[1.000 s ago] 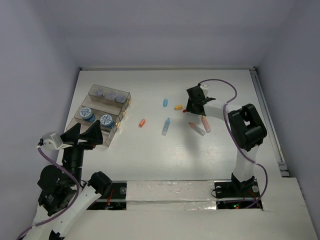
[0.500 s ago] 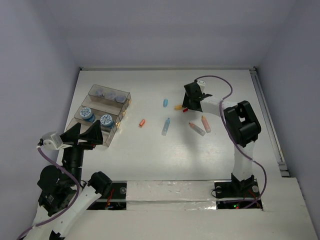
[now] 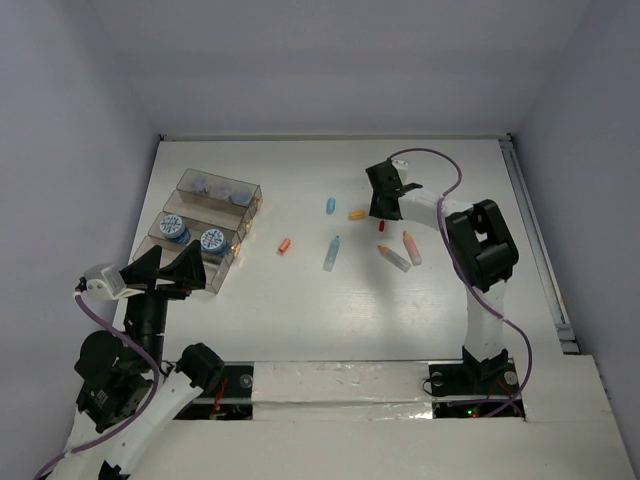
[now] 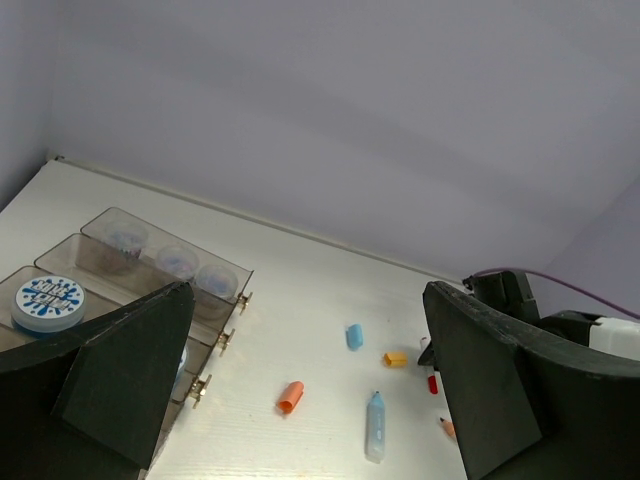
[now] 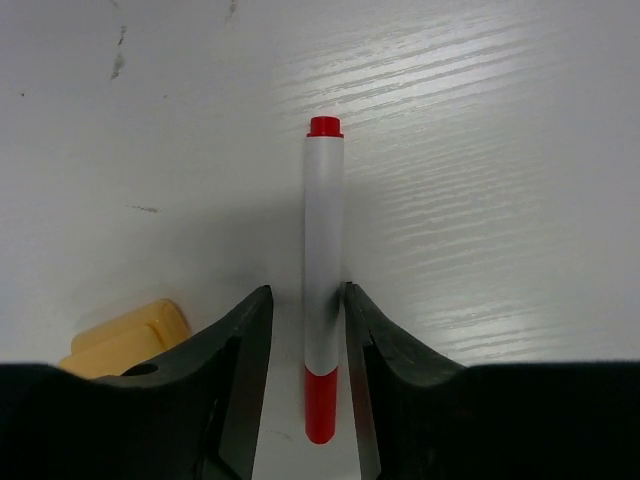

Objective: Sort the stationery into containers
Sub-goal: Pick up the pen from the center of the board, then place the pen in the storage box, then pick up the pen from the center of the board, then move the pen cap to the center of the board.

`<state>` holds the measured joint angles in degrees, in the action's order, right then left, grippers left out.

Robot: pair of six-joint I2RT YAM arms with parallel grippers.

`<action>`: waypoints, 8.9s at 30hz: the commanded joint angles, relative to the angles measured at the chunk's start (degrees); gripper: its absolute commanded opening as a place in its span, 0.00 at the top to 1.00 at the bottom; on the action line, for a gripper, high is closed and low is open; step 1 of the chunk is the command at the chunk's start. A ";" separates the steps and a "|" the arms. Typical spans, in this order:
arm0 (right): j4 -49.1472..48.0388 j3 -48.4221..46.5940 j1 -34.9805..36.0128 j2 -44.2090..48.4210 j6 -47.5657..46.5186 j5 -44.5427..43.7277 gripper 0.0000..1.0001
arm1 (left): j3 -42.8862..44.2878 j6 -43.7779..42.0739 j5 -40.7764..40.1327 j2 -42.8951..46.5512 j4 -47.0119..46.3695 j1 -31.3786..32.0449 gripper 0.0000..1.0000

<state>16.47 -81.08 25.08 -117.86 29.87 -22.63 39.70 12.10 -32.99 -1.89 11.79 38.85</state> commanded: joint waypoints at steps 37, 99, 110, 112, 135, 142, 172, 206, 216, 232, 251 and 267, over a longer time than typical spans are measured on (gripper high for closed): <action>-17.35 -43.88 33.89 -16.24 -13.08 42.76 1.00 | 0.02 -0.14 0.91 -0.83 -2.48 -2.02 0.01; -3.57 10.67 20.62 19.95 -9.31 10.42 0.35 | 0.20 -0.50 15.41 -14.89 -4.14 -3.60 0.01; 1.20 4.71 19.57 9.33 -4.12 10.42 0.24 | 1.34 2.23 27.98 -26.32 -3.26 -6.24 0.01; 1.63 3.39 19.57 7.83 -3.68 9.81 0.26 | 1.08 1.88 28.86 -26.32 -3.27 -6.24 0.01; 5.50 -1.45 19.57 -0.26 -3.15 4.53 0.68 | 0.90 4.24 36.58 -27.90 -4.41 -6.24 0.03; -1.16 1.27 19.04 4.20 -3.06 5.32 0.90 | 0.46 7.23 41.51 -32.91 -5.55 -6.24 0.06; -29.83 14.02 30.29 31.90 -1.30 11.65 0.88 | -11.75 22.79 39.24 -40.82 -31.65 -6.24 0.40; -17.52 15.24 19.92 38.41 -2.45 27.12 0.58 | -19.14 21.65 36.68 -30.54 -32.01 -6.24 1.00; -13.94 13.59 9.99 30.88 -4.64 31.71 0.53 | -8.60 18.50 36.77 -21.75 -18.75 -6.24 1.00; 2.78 -19.72 6.38 -6.93 -9.30 18.94 0.50 | 1.43 -0.93 32.20 -21.40 -8.28 -6.94 1.00; 5.06 -15.37 10.15 -7.48 -25.26 34.22 0.93 | 1.25 -1.11 32.73 -21.14 -7.84 -8.53 1.00; 6.30 3.65 16.32 5.71 -40.06 30.02 0.42 | 1.08 -0.67 35.37 -21.31 -8.28 -10.73 1.00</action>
<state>21.89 -78.74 42.09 -114.34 -7.29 11.86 40.84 11.60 1.80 -23.33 5.89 28.62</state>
